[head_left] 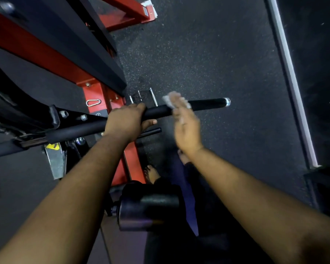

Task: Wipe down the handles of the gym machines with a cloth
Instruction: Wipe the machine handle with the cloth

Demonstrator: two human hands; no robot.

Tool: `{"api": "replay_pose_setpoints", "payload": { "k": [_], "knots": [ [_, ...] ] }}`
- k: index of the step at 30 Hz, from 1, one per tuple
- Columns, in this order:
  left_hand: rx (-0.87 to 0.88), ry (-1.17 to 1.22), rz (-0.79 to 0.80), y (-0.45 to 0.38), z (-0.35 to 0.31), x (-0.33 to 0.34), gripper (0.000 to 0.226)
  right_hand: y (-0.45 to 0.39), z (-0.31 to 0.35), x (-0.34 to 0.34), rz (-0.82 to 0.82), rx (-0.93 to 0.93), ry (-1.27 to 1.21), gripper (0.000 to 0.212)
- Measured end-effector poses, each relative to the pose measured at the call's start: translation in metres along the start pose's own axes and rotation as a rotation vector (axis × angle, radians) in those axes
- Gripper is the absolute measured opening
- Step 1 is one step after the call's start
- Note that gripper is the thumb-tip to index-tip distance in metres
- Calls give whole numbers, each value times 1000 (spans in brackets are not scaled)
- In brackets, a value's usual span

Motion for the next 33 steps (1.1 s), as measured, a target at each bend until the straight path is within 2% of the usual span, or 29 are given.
{"api": "replay_pose_setpoints", "payload": {
  "k": [3,5,7,10,14,18,21,23,25,27,29,31,33],
  "knots": [
    [9,12,-30,3,1,-3,54,-15,-69,-61,-261,337,45,39],
    [15,-3,-47,6,4,-4,54,-19,-105,-82,-221,462,178,42],
    [-8,-39,-43,13,15,-5,53,-19,-118,-70,-162,495,245,42],
    [-75,-115,-43,34,46,-5,46,-18,-85,-18,-121,375,309,42],
    [-94,-149,-106,56,70,-10,48,-3,-18,50,-52,235,345,44],
    [-108,-181,-125,65,78,-7,44,21,51,126,254,-30,306,46],
    [-113,-169,-140,73,87,-5,38,23,70,142,414,-200,259,48],
    [-101,-167,-137,83,94,-6,37,18,61,123,427,-229,279,47],
    [-73,-176,-168,96,102,-10,35,11,29,91,323,-105,332,44],
    [-47,-129,-226,112,113,-16,39,12,-11,64,194,120,318,43],
    [-21,-91,-262,128,122,-17,50,18,-33,68,175,310,325,45],
    [4,-99,-259,143,129,-15,63,25,-31,92,195,358,389,47],
    [3,-101,-262,156,135,-14,65,29,-11,115,159,345,423,48]
  ]
}}
Point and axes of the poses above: each hand's wrist, its own y-axis away from the middle knuckle, its own x-axis out of the palm, z = x × y, the point moved 6 cm from there along -y, towards the middle knuckle, and after that the axes turned 9 degrees about y, right-handed, at the moved point
